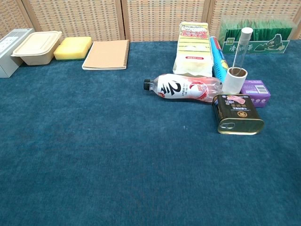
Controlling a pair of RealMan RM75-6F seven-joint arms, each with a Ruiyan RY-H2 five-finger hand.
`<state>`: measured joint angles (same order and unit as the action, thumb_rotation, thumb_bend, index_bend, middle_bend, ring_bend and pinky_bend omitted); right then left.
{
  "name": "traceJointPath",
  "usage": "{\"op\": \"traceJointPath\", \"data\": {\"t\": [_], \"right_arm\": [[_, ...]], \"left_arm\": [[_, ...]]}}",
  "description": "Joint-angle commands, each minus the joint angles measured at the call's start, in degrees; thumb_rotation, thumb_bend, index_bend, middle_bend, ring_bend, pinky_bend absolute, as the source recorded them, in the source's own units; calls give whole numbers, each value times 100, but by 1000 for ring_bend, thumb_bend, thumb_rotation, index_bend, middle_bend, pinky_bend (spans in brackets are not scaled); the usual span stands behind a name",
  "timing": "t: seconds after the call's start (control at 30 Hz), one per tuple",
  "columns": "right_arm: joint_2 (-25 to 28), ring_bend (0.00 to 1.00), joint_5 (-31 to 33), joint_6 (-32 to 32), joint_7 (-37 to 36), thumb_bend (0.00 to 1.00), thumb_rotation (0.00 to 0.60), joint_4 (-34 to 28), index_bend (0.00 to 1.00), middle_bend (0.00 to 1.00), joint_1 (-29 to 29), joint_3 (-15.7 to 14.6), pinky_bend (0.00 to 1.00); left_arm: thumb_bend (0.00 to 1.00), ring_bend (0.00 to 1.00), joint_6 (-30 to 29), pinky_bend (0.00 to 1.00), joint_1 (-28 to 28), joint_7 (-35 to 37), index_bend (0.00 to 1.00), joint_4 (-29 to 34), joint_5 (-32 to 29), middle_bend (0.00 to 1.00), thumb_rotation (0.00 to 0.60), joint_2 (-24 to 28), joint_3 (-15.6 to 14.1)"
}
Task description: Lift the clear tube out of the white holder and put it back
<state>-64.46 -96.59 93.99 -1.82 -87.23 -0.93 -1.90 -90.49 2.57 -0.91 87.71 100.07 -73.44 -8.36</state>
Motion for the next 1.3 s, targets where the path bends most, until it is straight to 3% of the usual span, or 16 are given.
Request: {"op": "traceJointPath", "data": {"t": [0.03,0.53,1.3], "right_arm": [[-6,240,3,-3,-4,341,401,6,357,288,-2,4,285],[-66,241,23,-163,-176,342,400,0,357,294,79,35,294],[-1153,254,648,-1240,-1107,342,400,173,313,294,1079,718,333]], "left_arm": [[181,120,6,215,-3,-1,252,6,2,146,600,7,-4],[180,120,-96,215,32,53,251,-53,47,146,600,-23,1],[181,120,-104,215,94,208,235,-212,-6,146,600,-133,-34]]}}
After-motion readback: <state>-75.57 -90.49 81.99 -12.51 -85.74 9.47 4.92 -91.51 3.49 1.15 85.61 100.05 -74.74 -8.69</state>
